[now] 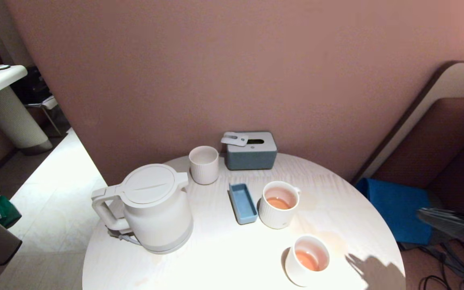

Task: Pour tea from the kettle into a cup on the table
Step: Pick up the cup

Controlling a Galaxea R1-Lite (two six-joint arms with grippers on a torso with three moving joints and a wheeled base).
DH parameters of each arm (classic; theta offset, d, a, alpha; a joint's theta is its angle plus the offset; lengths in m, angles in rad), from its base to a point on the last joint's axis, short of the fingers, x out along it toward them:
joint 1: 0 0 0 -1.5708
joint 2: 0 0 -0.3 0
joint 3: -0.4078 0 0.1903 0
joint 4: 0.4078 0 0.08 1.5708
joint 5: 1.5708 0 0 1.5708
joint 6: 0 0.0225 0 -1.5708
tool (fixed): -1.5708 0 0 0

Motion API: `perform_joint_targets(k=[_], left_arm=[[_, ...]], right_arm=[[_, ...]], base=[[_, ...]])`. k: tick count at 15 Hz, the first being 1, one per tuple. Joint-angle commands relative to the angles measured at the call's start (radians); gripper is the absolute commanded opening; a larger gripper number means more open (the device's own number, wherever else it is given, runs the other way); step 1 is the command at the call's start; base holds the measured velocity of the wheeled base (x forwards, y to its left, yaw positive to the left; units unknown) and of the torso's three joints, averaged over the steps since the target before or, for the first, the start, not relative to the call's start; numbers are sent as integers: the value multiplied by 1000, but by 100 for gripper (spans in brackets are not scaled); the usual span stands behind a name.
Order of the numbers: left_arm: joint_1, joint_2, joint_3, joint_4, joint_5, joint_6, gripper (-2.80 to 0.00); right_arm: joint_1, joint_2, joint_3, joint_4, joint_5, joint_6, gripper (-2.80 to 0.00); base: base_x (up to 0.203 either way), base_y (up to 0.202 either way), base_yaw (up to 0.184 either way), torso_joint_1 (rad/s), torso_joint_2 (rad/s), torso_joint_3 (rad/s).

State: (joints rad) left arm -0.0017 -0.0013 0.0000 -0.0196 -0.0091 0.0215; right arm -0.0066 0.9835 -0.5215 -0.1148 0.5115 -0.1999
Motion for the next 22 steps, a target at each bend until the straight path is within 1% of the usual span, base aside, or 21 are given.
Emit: perform_joint_targets(k=[1, 4, 8, 10, 12, 13, 15, 17, 18, 21, 22], left_arm=[[0, 1, 0, 0, 0, 1, -280], [0, 1, 0, 0, 0, 1, -280], [0, 1, 0, 0, 0, 0, -280], [0, 1, 0, 0, 0, 0, -280], [0, 1, 0, 0, 0, 0, -280], [0, 1, 0, 0, 0, 0, -280], [0, 1, 0, 0, 0, 0, -280], [0, 1, 0, 0, 0, 1, -280], [0, 1, 0, 0, 0, 0, -280], [0, 1, 0, 0, 0, 0, -280], [0, 1, 0, 0, 0, 0, -280]], right_arm=[[0, 321, 13, -106, 86, -48, -280], [6, 574, 49, -336, 150, -104, -280], [30, 784, 90, -539, 171, -129, -280], [38, 896, 93, -688, 139, -129, -280], [61, 976, 94, -826, 70, -126, -280], [70, 998, 87, -875, 47, -117, -280], [80, 1002, 50, -886, 6, -73, -280], [89, 1004, -1, -887, -36, -3, -280], [99, 1010, -14, -887, -43, 24, -280], [147, 1017, -18, -887, -51, 32, -280], [164, 1027, -29, -887, -76, 36, -280]], base=[[0, 0, 0, 0, 0, 0], [0, 0, 0, 0, 0, 0], [0, 0, 0, 0, 0, 0], [0, 0, 0, 0, 0, 0], [0, 0, 0, 0, 0, 0], [0, 0, 0, 0, 0, 0], [0, 0, 0, 0, 0, 0], [0, 0, 0, 0, 0, 0], [0, 0, 0, 0, 0, 0], [0, 0, 0, 0, 0, 0], [0, 0, 0, 0, 0, 0]])
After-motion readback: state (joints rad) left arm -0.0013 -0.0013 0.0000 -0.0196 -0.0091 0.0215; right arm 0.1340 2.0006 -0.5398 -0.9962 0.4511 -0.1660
